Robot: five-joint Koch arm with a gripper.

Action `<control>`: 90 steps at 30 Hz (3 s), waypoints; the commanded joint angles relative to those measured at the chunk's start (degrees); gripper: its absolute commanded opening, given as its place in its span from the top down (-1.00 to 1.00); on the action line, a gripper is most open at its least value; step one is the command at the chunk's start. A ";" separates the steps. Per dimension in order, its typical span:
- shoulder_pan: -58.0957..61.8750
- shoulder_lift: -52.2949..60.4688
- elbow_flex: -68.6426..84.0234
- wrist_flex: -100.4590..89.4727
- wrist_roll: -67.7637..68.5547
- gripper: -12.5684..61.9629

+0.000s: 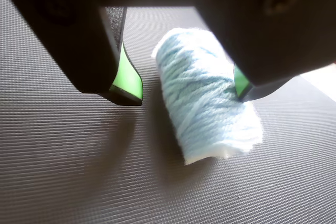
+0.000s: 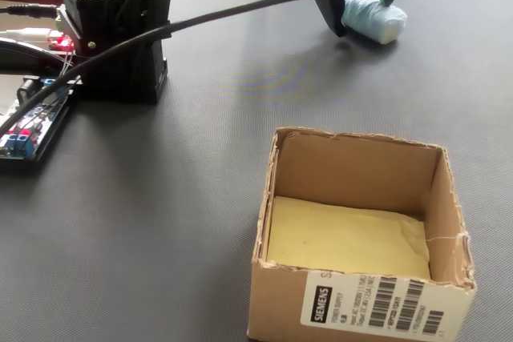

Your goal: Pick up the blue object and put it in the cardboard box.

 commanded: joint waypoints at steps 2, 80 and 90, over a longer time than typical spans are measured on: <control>-0.79 -1.32 -4.22 -0.18 0.62 -0.24; 43.07 53.88 43.51 -43.33 -11.60 0.54; 62.40 46.93 32.34 -41.92 -20.13 0.54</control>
